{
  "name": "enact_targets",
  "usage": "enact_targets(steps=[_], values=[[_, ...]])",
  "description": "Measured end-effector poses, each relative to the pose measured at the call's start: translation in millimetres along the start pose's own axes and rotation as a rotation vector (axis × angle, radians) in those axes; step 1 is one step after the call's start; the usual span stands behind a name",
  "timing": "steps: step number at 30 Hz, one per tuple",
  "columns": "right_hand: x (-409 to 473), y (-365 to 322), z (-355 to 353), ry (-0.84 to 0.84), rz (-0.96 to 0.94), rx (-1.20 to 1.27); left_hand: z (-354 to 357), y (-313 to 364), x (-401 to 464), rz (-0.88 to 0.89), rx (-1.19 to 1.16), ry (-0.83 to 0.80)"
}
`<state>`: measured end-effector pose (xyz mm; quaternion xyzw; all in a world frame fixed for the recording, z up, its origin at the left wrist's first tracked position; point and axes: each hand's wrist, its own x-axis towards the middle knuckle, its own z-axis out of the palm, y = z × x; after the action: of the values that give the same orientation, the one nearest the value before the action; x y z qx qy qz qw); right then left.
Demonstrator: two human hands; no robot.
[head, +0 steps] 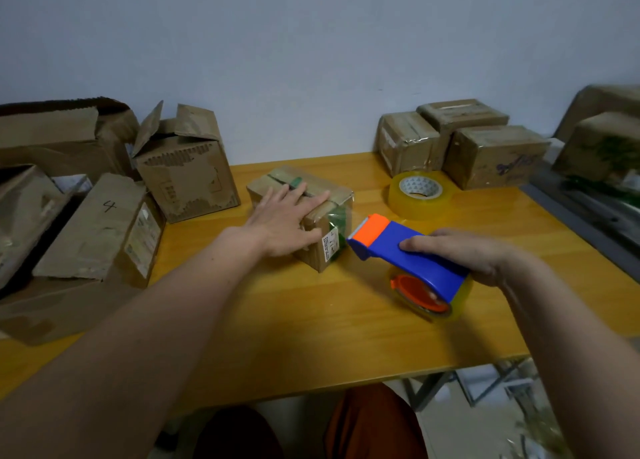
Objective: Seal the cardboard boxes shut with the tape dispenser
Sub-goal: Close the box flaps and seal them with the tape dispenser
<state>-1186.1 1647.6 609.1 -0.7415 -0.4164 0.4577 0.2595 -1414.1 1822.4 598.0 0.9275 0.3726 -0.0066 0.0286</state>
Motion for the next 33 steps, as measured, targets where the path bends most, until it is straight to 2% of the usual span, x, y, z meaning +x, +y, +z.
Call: enact_targets(steps=[4,7,12,16,18,21,25,29,33], values=[[5.7,-19.5,-2.7,0.037,0.038,-0.096,3.3,14.8,-3.6,-0.14,0.163,0.0],[11.1,-38.8,-2.2,0.12,0.062,-0.304,4.3,27.5,-2.6,-0.211,0.267,0.067],[19.8,-71.6,8.9,0.211,0.073,-0.571,8.4,16.8,-4.0,-0.054,0.092,0.084],[28.5,-66.2,30.8,0.327,0.144,-0.953,9.9,17.8,-4.4,-0.069,0.037,0.052],[30.9,-57.0,28.4,0.419,0.134,-0.924,9.6,21.6,-6.1,-0.103,0.02,0.059],[34.2,-55.4,20.5,0.526,0.03,-0.751,7.8,30.1,-7.5,-0.168,0.028,0.07],[47.1,-45.9,35.5,0.538,0.08,-0.745,9.9,43.1,-16.9,-0.236,0.138,0.087],[60.9,-25.3,65.8,0.54,0.131,-0.753,10.0,30.1,-27.5,-0.165,0.254,0.143],[66.5,-19.6,69.7,0.541,0.108,-0.652,5.1,6.2,-33.5,-0.079,0.168,0.187]])
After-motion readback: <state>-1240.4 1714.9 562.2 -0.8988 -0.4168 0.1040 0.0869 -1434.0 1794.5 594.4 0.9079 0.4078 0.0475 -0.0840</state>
